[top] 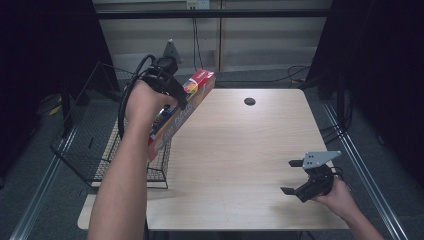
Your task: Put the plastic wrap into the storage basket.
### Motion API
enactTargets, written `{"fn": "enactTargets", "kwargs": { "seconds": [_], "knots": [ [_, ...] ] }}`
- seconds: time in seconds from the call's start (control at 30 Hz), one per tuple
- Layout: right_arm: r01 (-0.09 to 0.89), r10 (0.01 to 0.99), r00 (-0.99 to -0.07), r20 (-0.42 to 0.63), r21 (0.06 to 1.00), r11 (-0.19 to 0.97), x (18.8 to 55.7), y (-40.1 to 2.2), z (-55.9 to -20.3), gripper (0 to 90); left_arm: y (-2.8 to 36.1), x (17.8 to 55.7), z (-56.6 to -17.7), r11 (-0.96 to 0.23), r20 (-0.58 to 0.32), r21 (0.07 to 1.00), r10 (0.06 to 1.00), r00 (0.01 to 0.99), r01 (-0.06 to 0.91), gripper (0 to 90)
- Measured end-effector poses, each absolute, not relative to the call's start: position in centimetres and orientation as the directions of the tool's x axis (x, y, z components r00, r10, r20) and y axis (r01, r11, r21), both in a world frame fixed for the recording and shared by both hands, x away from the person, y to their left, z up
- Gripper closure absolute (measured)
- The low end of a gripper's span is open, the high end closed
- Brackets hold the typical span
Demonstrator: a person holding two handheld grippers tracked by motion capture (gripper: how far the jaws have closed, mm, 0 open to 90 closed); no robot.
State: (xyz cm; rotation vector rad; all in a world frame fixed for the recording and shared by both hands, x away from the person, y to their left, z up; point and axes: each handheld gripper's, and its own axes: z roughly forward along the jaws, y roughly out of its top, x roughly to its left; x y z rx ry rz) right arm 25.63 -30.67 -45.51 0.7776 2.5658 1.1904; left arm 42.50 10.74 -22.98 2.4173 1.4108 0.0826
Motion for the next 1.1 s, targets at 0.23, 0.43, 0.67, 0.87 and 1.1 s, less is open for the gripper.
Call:
{"fn": "enactTargets", "kwargs": {
  "seconds": [0.23,0.43,0.67,0.87,1.1],
  "knots": [
    [0.374,0.543,-0.839,0.029,0.757,0.536,25.6,-30.7,-45.5,2.3,11.9,42.4,-22.4,-0.426,-0.114,0.313,0.871,0.479,0.849,45.8],
    [0.375,0.545,-0.838,0.03,0.756,0.536,25.6,-30.7,-45.5,2.3,12.8,42.4,-22.2,-0.414,-0.107,0.321,0.878,0.467,0.852,45.8],
    [0.378,0.54,-0.841,0.035,0.754,0.538,25.6,-30.6,-45.5,2.2,13.6,42.3,-22.1,-0.398,-0.111,0.323,0.885,0.452,0.859,45.8],
    [0.375,0.544,-0.839,0.03,0.756,0.537,25.6,-30.7,-45.5,2.2,14.3,42.2,-21.9,-0.381,-0.107,0.332,0.894,0.436,0.863,45.8],
    [0.379,0.543,-0.839,0.034,0.754,0.537,25.6,-30.6,-45.5,2.3,14.9,42.0,-21.5,-0.354,-0.104,0.341,0.906,0.41,0.871,45.8]
  ]
}}
